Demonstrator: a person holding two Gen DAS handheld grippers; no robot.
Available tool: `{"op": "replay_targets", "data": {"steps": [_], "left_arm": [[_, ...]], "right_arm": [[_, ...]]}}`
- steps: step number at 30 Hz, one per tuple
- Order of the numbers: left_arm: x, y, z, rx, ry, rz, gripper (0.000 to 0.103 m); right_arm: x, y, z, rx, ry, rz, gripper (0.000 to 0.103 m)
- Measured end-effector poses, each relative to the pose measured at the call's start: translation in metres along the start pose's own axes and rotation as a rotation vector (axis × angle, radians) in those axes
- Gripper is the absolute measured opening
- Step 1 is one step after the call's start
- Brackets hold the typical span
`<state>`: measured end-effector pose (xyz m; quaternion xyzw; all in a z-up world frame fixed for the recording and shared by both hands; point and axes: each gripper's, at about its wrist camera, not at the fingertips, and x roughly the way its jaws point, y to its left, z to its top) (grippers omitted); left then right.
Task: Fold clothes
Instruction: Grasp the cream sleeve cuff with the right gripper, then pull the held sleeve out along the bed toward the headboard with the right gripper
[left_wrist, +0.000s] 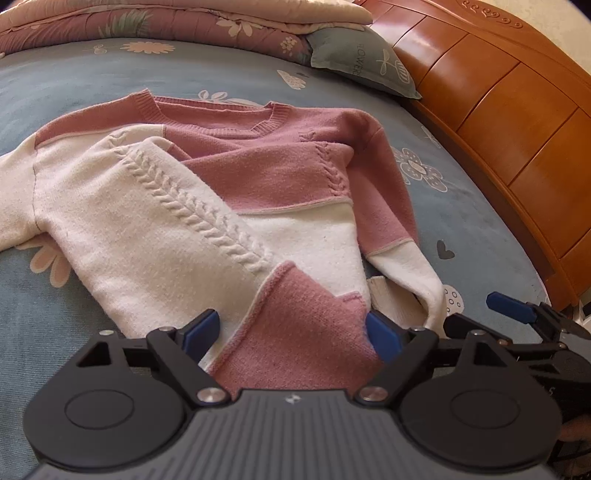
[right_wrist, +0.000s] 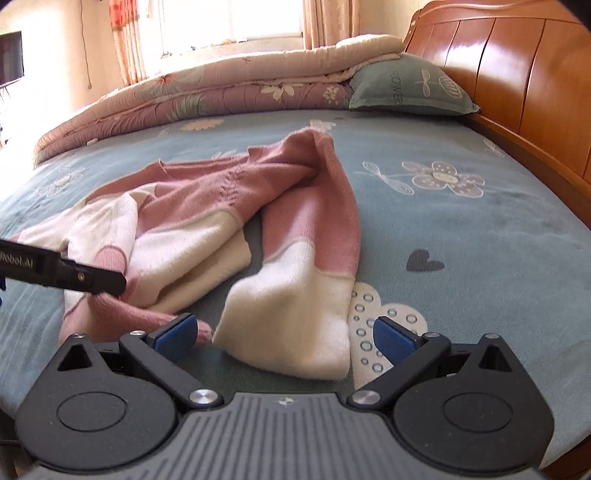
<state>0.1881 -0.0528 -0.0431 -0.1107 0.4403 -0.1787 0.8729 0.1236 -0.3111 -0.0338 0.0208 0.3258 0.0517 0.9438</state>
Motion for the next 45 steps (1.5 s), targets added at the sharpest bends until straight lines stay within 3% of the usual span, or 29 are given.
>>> {"op": "replay_targets", "data": {"steps": [2, 7, 13, 20, 25, 26, 29, 35, 41, 45], "left_arm": [[0.001, 0.003, -0.001, -0.012, -0.001, -0.009, 0.088], [-0.001, 0.009, -0.002, -0.038, -0.001, -0.024, 0.089], [0.003, 0.010, -0.003, -0.041, 0.002, -0.026, 0.091], [0.002, 0.012, -0.003, -0.047, 0.005, -0.024, 0.092], [0.002, 0.013, -0.003, -0.052, 0.007, -0.027, 0.092], [0.002, 0.013, -0.003, -0.052, 0.006, -0.027, 0.092], [0.003, 0.014, -0.003, -0.057, 0.007, -0.030, 0.092], [0.000, 0.017, -0.004, -0.068, 0.010, -0.033, 0.093], [0.001, 0.018, -0.004, -0.066, 0.012, -0.034, 0.093], [0.002, 0.021, -0.005, -0.076, 0.017, -0.038, 0.093]], "right_arm": [[0.014, 0.006, 0.011, -0.028, 0.010, -0.031, 0.103], [0.057, 0.013, 0.004, -0.123, 0.142, -0.169, 0.103], [0.042, 0.005, -0.012, -0.169, 0.119, -0.365, 0.103], [0.065, 0.012, -0.010, -0.212, 0.158, -0.412, 0.103], [0.055, -0.003, -0.011, -0.249, 0.146, -0.540, 0.103], [0.052, -0.007, -0.011, -0.245, 0.141, -0.549, 0.103], [0.053, -0.011, -0.011, -0.225, 0.166, -0.464, 0.103], [0.055, -0.005, -0.015, -0.295, 0.133, -0.552, 0.103], [0.059, 0.022, -0.021, -0.429, 0.091, -0.441, 0.103], [0.074, 0.032, -0.023, -0.487, 0.049, -0.470, 0.103]]}}
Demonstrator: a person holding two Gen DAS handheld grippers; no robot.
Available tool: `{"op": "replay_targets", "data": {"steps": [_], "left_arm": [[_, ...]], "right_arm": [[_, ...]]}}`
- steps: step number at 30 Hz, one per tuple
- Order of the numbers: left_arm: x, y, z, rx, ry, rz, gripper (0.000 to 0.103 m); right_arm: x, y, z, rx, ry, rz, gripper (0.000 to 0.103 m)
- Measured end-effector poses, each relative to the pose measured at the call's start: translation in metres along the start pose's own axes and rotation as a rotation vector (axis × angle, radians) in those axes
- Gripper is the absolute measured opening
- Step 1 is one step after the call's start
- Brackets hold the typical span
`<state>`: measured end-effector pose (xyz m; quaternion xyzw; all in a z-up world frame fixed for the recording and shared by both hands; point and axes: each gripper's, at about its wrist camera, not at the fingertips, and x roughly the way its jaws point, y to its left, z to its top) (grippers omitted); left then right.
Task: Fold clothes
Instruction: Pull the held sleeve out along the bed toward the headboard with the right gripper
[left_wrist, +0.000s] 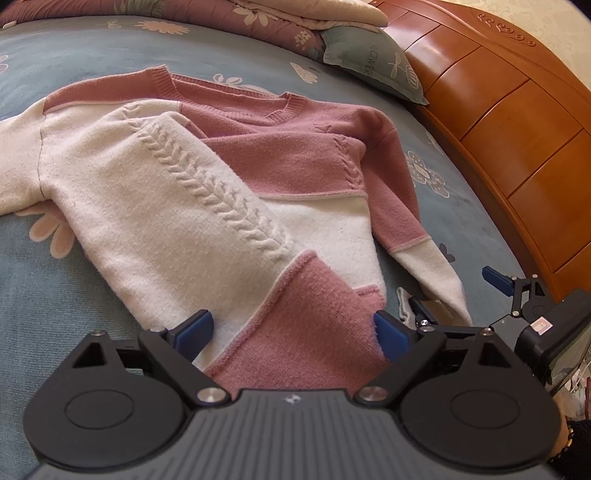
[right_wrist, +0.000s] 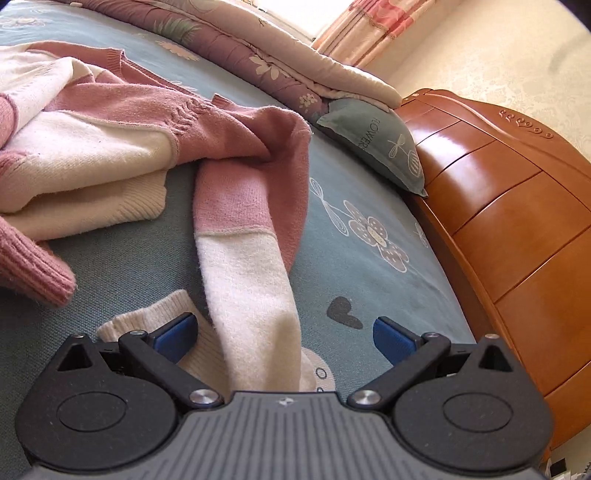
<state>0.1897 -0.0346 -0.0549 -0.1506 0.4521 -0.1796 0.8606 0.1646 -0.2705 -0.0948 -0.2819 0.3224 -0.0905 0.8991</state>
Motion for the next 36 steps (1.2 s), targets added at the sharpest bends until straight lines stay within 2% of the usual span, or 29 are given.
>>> {"op": "replay_targets", "data": {"steps": [2, 5, 9, 11, 15, 23, 29, 36], "left_arm": [[0.001, 0.001, 0.000, -0.003, 0.002, -0.001, 0.095], [0.003, 0.002, 0.000, -0.006, 0.005, -0.004, 0.095], [0.005, 0.003, 0.001, -0.009, 0.010, -0.005, 0.096], [0.006, 0.002, 0.001, -0.003, 0.013, -0.002, 0.096], [0.004, 0.003, 0.003, -0.001, 0.019, -0.002, 0.096], [0.003, -0.004, 0.006, 0.028, 0.032, 0.026, 0.096], [0.001, -0.013, 0.011, 0.069, 0.034, 0.058, 0.096], [0.001, -0.012, 0.012, 0.070, 0.041, 0.063, 0.096]], "right_arm": [[0.008, -0.006, 0.004, 0.028, 0.004, 0.003, 0.103], [0.018, -0.012, 0.009, 0.009, 0.018, -0.052, 0.103], [0.019, -0.009, 0.013, -0.023, 0.012, -0.080, 0.103], [0.023, -0.013, 0.014, 0.008, 0.010, -0.097, 0.103], [0.034, -0.037, 0.016, 0.053, 0.032, -0.239, 0.103], [0.074, -0.113, 0.008, 0.089, 0.084, -0.379, 0.103], [0.107, -0.164, 0.005, 0.056, 0.097, -0.488, 0.103], [0.133, -0.234, -0.003, 0.162, 0.137, -0.560, 0.103]]}}
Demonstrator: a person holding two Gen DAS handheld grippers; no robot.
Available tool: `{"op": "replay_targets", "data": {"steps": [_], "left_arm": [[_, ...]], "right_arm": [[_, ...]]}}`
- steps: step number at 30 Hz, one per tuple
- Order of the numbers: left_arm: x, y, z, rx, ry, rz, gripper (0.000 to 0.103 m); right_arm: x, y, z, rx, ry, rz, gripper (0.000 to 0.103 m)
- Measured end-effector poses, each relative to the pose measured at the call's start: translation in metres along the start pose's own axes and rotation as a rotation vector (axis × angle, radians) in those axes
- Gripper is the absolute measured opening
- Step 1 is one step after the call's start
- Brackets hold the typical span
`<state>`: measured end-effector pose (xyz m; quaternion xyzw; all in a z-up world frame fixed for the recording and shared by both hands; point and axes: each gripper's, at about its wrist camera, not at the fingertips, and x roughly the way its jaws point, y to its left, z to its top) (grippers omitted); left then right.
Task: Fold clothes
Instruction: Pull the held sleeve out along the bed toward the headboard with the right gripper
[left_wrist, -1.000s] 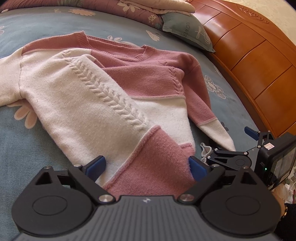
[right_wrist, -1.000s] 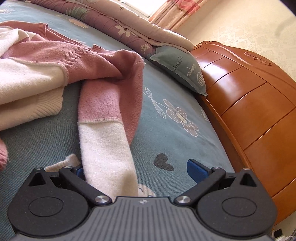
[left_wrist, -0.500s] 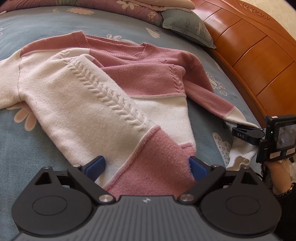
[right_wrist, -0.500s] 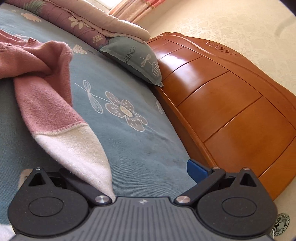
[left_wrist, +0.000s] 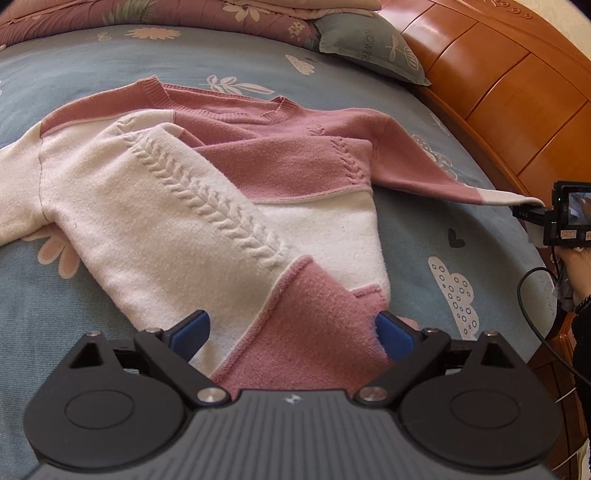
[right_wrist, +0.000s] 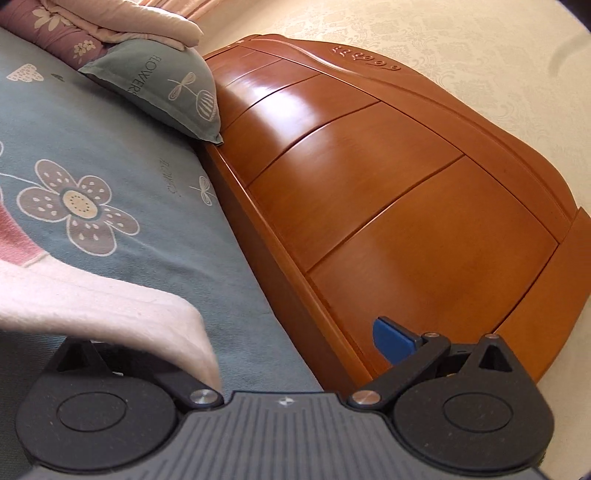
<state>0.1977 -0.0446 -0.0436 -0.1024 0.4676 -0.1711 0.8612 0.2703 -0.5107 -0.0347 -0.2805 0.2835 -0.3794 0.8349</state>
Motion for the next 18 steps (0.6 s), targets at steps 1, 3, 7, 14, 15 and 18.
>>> {"op": "replay_targets", "data": {"steps": [1, 3, 7, 14, 15, 18], "left_arm": [[0.000, 0.001, 0.000, -0.001, 0.002, 0.000, 0.096], [0.001, 0.000, 0.001, 0.001, 0.003, 0.000, 0.096], [0.003, 0.000, 0.001, -0.006, 0.006, -0.003, 0.096], [0.000, -0.004, 0.002, 0.019, 0.004, 0.016, 0.096], [-0.003, -0.006, 0.003, 0.034, -0.002, 0.025, 0.096], [-0.014, -0.012, 0.005, 0.077, -0.025, 0.039, 0.096]], "right_arm": [[0.006, -0.007, -0.001, 0.017, 0.010, -0.003, 0.103], [0.017, -0.022, -0.004, 0.040, 0.024, -0.016, 0.103], [0.042, -0.049, -0.008, 0.050, 0.106, -0.015, 0.103], [0.007, -0.059, -0.021, 0.204, 0.088, 0.284, 0.103], [-0.001, -0.054, -0.020, 0.219, 0.072, 0.359, 0.103], [-0.028, -0.029, -0.011, 0.247, 0.017, 0.564, 0.103]]}}
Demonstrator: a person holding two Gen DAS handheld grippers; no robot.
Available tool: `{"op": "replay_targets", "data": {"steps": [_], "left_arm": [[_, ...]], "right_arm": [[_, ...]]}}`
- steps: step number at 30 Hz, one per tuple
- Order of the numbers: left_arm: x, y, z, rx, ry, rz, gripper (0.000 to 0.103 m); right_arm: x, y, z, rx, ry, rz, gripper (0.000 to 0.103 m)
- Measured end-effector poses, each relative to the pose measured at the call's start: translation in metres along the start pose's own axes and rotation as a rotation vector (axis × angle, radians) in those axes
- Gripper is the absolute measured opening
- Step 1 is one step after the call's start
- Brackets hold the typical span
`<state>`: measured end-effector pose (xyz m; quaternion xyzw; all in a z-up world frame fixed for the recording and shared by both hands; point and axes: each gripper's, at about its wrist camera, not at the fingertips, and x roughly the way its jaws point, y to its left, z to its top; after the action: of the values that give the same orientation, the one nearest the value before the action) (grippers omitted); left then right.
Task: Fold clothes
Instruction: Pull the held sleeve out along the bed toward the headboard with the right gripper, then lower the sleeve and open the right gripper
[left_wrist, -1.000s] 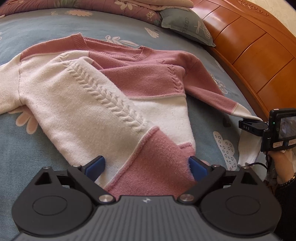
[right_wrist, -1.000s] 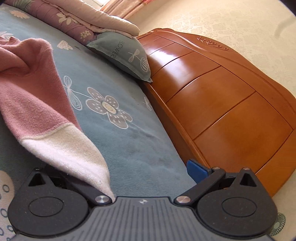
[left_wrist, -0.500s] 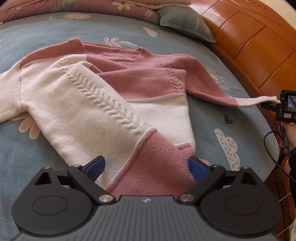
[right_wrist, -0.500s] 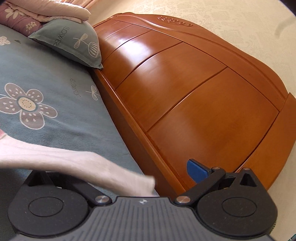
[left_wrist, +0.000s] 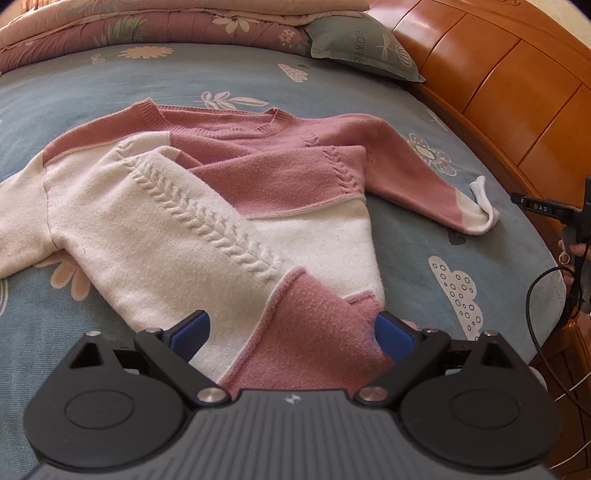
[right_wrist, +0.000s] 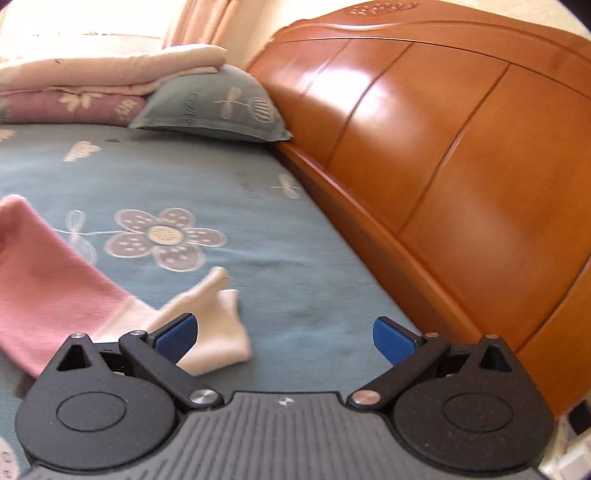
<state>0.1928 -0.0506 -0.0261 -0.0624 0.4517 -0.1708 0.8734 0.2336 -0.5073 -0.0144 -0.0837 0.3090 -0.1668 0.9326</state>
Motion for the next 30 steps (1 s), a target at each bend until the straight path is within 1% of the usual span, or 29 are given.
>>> {"op": "replay_targets", "data": {"steps": [2, 4, 7, 8, 11, 13, 14, 17, 20, 22, 24, 27, 30], "left_arm": [[-0.006, -0.002, 0.002, 0.017, -0.014, -0.001, 0.096], [-0.011, -0.004, 0.004, 0.027, -0.023, -0.001, 0.096], [-0.013, -0.003, 0.004, 0.029, -0.022, 0.005, 0.096], [-0.013, -0.002, 0.004, 0.028, -0.021, 0.005, 0.096], [-0.011, 0.001, 0.003, 0.018, -0.012, 0.010, 0.096], [-0.011, 0.003, 0.002, 0.010, -0.010, 0.016, 0.096], [-0.011, 0.004, 0.002, 0.008, -0.009, 0.017, 0.096], [-0.011, 0.006, 0.002, 0.005, -0.008, 0.018, 0.096], [-0.011, 0.006, 0.002, 0.003, -0.008, 0.018, 0.096], [-0.011, 0.007, 0.002, 0.002, -0.008, 0.018, 0.096], [-0.011, 0.008, 0.002, 0.001, -0.008, 0.019, 0.096], [-0.011, 0.008, 0.002, 0.000, -0.009, 0.019, 0.096], [-0.013, 0.007, 0.001, 0.005, -0.010, 0.019, 0.096]], "right_arm": [[-0.005, 0.032, 0.001, -0.031, -0.033, 0.116, 0.103], [-0.008, 0.071, 0.000, -0.111, -0.060, 0.208, 0.103], [-0.009, 0.132, -0.008, -0.269, -0.090, 0.255, 0.103], [-0.006, 0.151, -0.012, -0.321, -0.092, 0.241, 0.103], [0.008, 0.195, -0.025, -0.443, -0.101, 0.154, 0.103], [0.014, 0.208, -0.026, -0.449, -0.162, 0.101, 0.103], [0.017, 0.211, -0.023, -0.441, -0.161, 0.081, 0.103], [0.021, 0.201, -0.008, -0.341, -0.177, 0.023, 0.103], [0.018, 0.170, 0.008, -0.211, -0.206, 0.008, 0.103], [0.019, 0.147, 0.017, -0.154, -0.205, -0.003, 0.103], [0.022, 0.124, 0.022, -0.123, -0.189, -0.026, 0.103], [0.029, 0.099, 0.018, -0.113, -0.136, -0.061, 0.103], [0.026, 0.080, 0.007, -0.115, -0.078, -0.028, 0.103]]}}
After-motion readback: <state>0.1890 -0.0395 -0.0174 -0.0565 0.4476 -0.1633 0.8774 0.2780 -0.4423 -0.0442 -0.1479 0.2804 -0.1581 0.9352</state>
